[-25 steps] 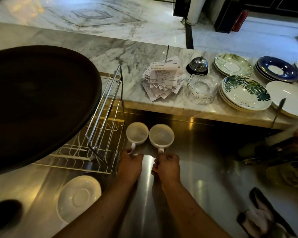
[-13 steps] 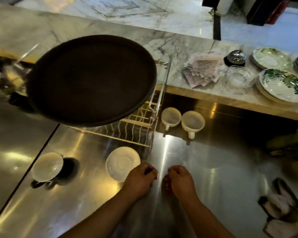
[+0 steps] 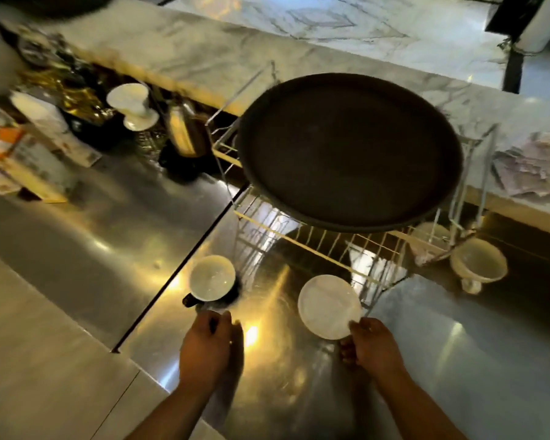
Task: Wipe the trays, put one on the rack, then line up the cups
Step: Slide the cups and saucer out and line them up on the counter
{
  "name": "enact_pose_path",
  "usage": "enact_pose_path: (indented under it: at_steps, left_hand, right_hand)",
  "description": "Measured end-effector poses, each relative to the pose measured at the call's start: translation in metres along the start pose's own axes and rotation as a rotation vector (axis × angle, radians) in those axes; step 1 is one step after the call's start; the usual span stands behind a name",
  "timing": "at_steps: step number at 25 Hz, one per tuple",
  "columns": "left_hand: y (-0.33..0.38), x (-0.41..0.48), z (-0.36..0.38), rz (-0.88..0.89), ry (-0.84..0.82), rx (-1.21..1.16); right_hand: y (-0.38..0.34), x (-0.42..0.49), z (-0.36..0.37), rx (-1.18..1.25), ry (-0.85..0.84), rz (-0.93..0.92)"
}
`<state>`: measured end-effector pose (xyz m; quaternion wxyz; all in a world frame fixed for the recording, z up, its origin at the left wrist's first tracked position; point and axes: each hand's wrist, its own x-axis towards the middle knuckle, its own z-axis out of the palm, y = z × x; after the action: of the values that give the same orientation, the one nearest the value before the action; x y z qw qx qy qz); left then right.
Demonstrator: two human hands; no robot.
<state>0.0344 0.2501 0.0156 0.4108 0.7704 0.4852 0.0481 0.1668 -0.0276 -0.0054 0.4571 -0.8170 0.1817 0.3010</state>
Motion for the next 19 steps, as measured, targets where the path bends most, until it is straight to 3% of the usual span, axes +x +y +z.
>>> enact_pose_path:
  at_steps: [4, 13, 19]
  left_hand:
    - [-0.013, 0.024, -0.036, -0.092, 0.184, -0.125]
    - [-0.033, 0.071, -0.047, -0.024, -0.154, -0.031]
    - [-0.032, 0.065, -0.038, -0.064, -0.296, -0.222]
  right_hand:
    - [-0.014, -0.004, 0.009, -0.054, 0.053, -0.045]
    - [-0.014, 0.004, 0.015, -0.136, 0.096, -0.076]
    - [-0.013, 0.008, 0.012, 0.016, 0.049, -0.018]
